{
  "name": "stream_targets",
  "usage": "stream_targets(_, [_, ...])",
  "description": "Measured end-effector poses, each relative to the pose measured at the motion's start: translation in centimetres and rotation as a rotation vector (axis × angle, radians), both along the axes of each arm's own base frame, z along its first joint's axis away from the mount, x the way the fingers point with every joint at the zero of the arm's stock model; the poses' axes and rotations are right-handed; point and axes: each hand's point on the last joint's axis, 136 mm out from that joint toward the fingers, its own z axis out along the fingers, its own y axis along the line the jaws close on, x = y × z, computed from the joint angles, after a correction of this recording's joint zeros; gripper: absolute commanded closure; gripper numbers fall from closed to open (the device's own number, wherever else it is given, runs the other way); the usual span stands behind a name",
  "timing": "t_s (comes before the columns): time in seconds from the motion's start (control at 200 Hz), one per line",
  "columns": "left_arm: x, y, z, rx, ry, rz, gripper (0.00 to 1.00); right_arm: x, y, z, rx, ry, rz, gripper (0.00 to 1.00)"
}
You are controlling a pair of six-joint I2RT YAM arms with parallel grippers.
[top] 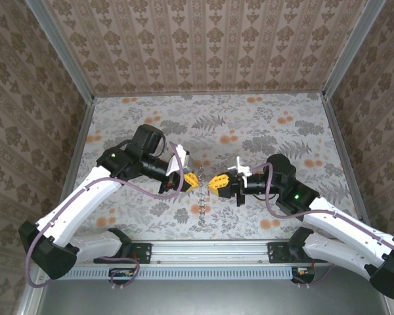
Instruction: Put the keys on the keyring
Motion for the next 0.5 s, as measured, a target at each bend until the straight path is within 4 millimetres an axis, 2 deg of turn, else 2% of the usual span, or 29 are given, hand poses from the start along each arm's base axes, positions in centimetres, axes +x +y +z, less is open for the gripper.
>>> stream_targets(0.275, [-0.2,-0.1,0.4,-0.018,0.0,-0.01,1.0,1.0,0.0,1.4,0.043,-0.059,-0.052,1.0])
stream_targets(0.505, [0.1,-0.2,0.8,-0.039,-0.006,-0.01,1.0,0.9,0.3,1.4,0.048,-0.063,-0.041,1.0])
